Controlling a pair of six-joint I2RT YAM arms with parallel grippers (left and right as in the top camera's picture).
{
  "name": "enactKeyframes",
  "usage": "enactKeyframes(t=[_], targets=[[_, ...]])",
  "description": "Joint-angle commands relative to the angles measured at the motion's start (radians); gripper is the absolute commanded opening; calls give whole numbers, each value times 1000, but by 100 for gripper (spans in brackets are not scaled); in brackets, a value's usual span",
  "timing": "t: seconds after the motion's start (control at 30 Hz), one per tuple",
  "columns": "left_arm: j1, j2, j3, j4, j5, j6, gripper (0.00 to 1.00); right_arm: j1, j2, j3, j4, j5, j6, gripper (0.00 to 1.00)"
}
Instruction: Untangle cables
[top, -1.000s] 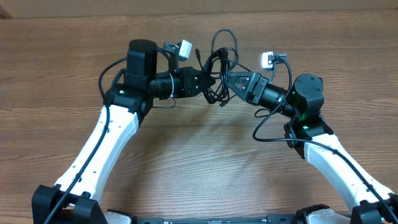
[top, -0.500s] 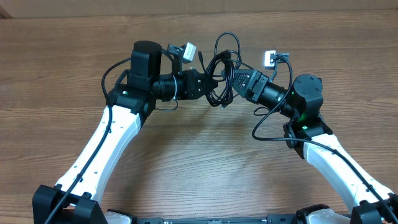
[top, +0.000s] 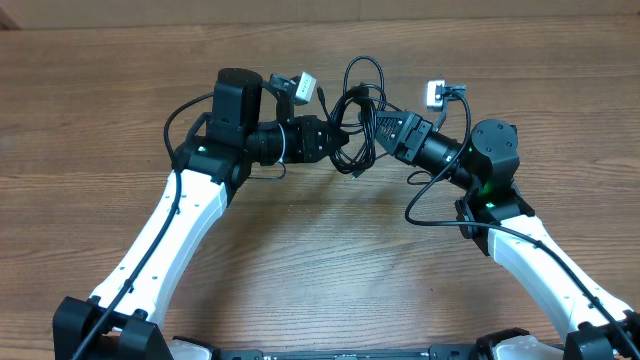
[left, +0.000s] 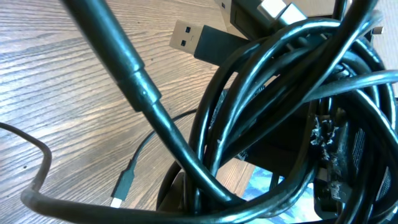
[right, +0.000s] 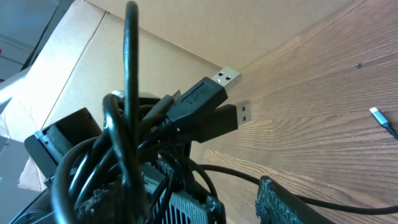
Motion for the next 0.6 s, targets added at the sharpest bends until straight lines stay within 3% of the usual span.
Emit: enactKeyframes(t=[0.0,0.4,0.57], targets=[[-29,-9,13,-6,6,43,4,4,-3,10,18,34,3,63],[-34,-9,13,-6,5,50,4,4,-3,10,18,34,3,49],[-34,-9,13,-6,5,49,4,4,-3,10,18,34,3,36]])
